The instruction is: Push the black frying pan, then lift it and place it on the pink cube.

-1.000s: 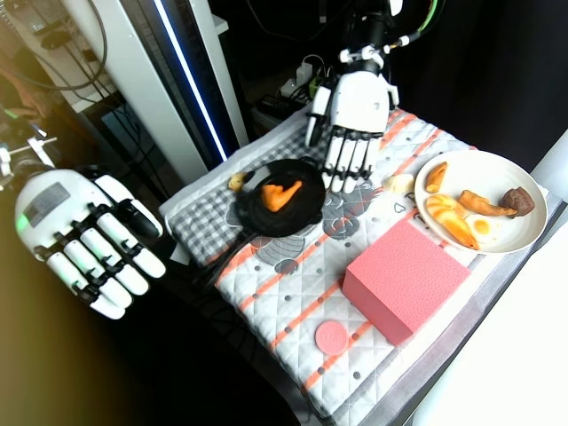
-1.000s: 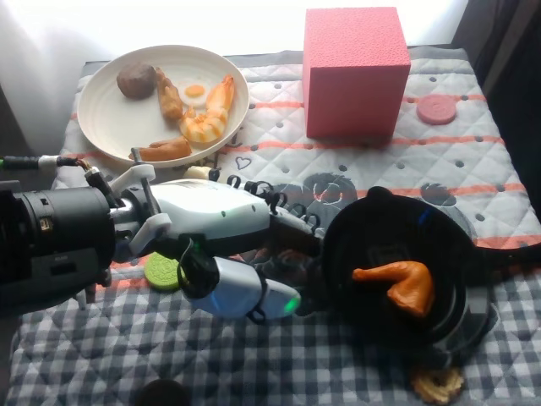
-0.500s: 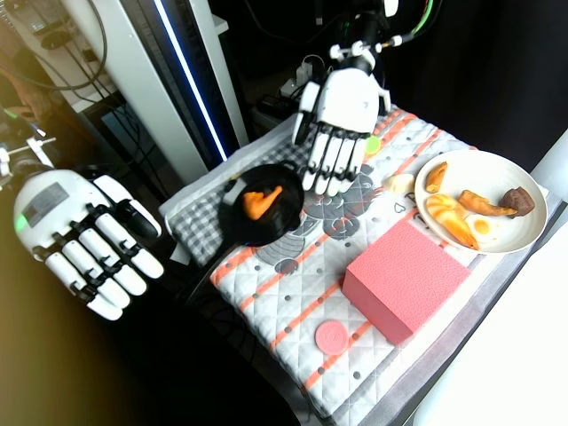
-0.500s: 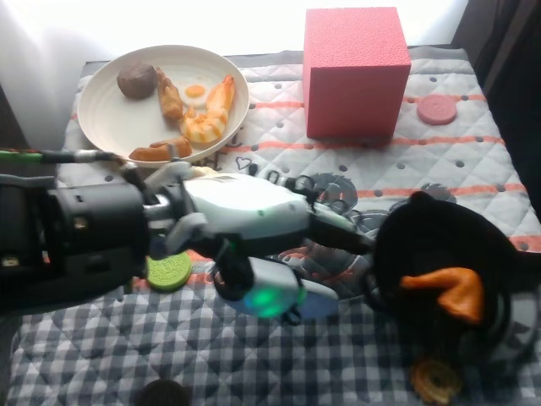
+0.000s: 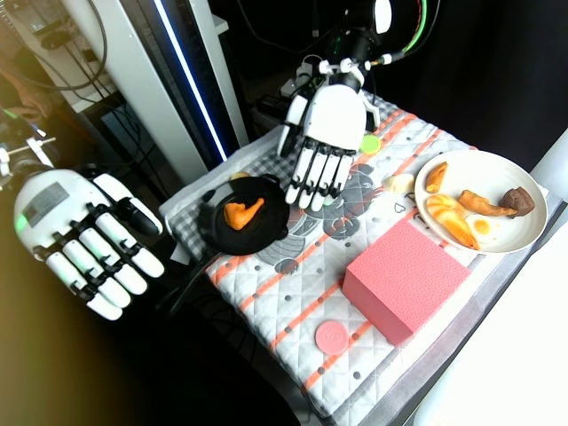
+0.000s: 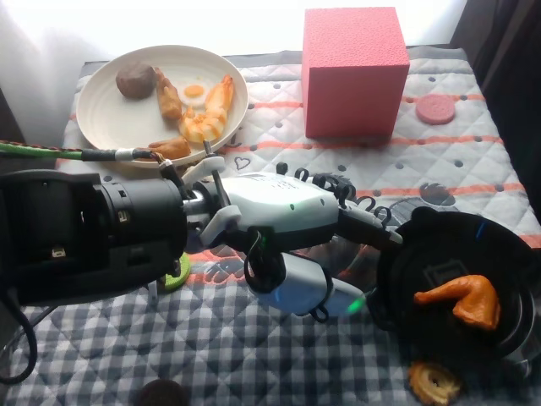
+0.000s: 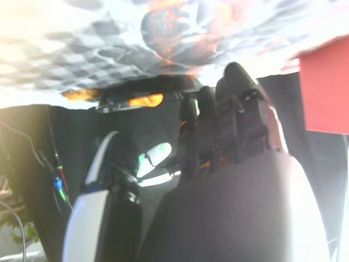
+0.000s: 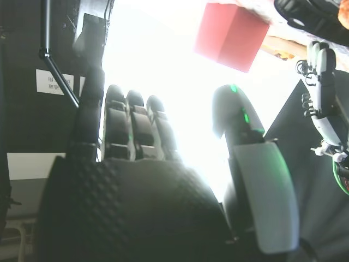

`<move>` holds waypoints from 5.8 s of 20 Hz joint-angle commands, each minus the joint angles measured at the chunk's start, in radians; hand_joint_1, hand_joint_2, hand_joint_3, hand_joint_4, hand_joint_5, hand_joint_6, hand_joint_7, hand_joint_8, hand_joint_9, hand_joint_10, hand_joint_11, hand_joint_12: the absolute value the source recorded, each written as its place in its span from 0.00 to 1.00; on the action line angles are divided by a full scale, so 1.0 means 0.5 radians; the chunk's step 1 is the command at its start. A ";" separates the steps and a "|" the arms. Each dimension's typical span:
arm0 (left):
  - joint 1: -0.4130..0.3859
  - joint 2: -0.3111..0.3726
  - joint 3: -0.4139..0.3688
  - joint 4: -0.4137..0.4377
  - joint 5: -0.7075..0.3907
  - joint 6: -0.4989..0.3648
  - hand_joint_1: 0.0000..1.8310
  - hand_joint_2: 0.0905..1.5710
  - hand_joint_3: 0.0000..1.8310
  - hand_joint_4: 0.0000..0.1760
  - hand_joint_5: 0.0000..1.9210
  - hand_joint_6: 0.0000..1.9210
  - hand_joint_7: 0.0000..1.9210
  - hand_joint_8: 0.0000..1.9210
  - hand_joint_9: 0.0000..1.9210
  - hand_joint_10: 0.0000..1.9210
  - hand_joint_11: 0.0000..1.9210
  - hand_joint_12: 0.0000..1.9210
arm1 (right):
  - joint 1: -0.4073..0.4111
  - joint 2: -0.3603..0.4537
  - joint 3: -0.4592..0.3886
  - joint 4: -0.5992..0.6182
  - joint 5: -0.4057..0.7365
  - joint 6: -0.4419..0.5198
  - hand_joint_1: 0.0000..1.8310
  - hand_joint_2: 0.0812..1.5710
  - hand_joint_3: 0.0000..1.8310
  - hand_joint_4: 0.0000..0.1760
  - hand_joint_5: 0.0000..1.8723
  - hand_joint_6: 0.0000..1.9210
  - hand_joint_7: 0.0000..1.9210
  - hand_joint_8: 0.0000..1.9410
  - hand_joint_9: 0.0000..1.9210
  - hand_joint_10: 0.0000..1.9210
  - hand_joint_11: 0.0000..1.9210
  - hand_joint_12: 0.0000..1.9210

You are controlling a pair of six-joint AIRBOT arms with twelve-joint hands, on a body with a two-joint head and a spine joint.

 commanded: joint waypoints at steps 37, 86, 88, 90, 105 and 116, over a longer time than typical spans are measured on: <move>0.085 0.049 -0.057 0.767 -0.433 -1.027 0.47 0.83 0.00 0.00 0.12 0.01 0.00 0.00 0.00 0.00 0.00 0.15 | -0.033 -0.012 -0.024 0.073 0.304 0.026 0.32 0.86 0.00 0.00 0.00 0.00 0.00 0.00 0.01 0.00 0.00 0.37; -0.248 0.804 -0.320 0.393 -0.433 -0.583 0.34 0.84 0.00 0.11 0.16 0.00 0.13 0.00 0.10 0.03 0.00 0.57 | 0.641 -0.290 0.550 -0.055 -1.379 -0.585 0.48 0.71 0.00 0.00 0.02 0.01 0.01 0.00 0.00 0.00 0.00 0.00; -0.239 0.812 -0.320 0.366 -0.443 -0.583 0.35 0.85 0.00 0.07 0.16 0.00 0.13 0.00 0.11 0.03 0.00 0.55 | 0.701 -0.350 0.609 -0.050 -1.458 -0.614 0.52 0.73 0.00 0.00 0.15 0.30 0.18 0.02 0.07 0.01 0.00 0.06; -0.209 0.818 -0.320 0.256 -0.465 -0.513 0.36 0.85 0.00 0.03 0.17 0.01 0.14 0.00 0.12 0.03 0.00 0.57 | 0.741 -0.399 0.653 -0.047 -1.494 -0.614 0.59 0.82 0.00 0.00 0.24 0.86 0.36 0.61 0.17 0.62 0.00 0.75; -0.052 0.853 -0.319 -0.041 -0.514 -0.337 0.27 0.88 0.00 0.19 0.18 0.00 0.14 0.00 0.11 0.01 0.00 0.63 | 0.775 -0.391 0.539 -0.054 -1.062 -0.613 0.74 0.85 0.00 0.00 0.77 1.00 0.84 1.00 0.87 1.00 0.84 1.00; 0.023 0.855 -0.320 -0.208 -0.561 -0.224 0.28 0.89 0.00 0.11 0.19 0.00 0.15 0.00 0.12 0.01 0.00 0.63 | 0.684 -0.294 0.401 -0.231 -0.455 -0.263 0.74 0.85 0.00 0.00 0.76 1.00 0.85 1.00 0.91 1.00 0.92 1.00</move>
